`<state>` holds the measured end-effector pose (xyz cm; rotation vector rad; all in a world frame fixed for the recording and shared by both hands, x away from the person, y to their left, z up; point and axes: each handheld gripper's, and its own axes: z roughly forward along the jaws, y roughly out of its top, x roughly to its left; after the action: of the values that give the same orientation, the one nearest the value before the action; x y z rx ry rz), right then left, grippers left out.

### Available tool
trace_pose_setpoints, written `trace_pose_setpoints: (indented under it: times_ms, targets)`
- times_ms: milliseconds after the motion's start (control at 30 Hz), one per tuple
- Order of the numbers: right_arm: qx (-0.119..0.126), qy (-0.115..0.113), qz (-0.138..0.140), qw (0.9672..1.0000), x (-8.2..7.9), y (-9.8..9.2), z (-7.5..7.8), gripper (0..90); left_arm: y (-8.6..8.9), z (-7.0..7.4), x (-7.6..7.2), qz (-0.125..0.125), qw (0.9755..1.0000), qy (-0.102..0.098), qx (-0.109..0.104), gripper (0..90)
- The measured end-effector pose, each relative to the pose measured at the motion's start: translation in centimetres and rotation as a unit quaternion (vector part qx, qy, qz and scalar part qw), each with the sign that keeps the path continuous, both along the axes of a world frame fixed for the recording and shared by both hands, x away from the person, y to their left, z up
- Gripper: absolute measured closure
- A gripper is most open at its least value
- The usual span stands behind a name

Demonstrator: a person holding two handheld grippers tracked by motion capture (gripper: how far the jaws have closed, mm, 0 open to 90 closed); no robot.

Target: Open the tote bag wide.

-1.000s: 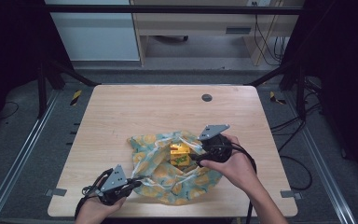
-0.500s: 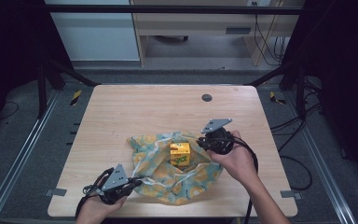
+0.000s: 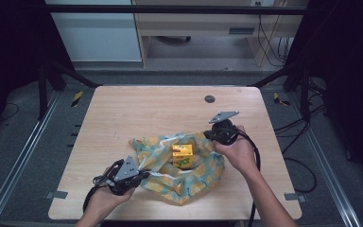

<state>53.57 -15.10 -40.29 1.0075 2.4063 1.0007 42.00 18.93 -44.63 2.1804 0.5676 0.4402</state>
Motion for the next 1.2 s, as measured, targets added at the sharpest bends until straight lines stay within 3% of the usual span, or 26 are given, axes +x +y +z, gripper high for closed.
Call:
trace_pose_setpoints:
  times_ms: [333, 633, 967, 1200]
  targets:
    - [0.001, 0.026, -0.027, 0.9993, 1.7, -1.6, -2.5, 90.0, 0.6, -1.6, 0.3, 0.003, 0.9998, 0.014, 0.017, 89.6]
    - [-0.005, 0.049, -0.034, 0.9982, 1.9, -1.4, -4.8, 90.0, 0.4, -2.6, 0.5, 0.007, 0.9991, 0.017, 0.037, 89.6]
    - [-0.009, 0.065, -0.032, 0.9973, 1.8, -1.3, -6.5, 90.0, 0.6, -3.7, 0.7, 0.012, 0.998, 0.034, 0.052, 89.6]
    - [-0.023, 0.068, -0.028, 0.997, 1.8, -0.9, -6.8, 90.0, 0.6, -4.0, 0.3, 0.009, 0.997, 0.041, 0.065, 89.6]
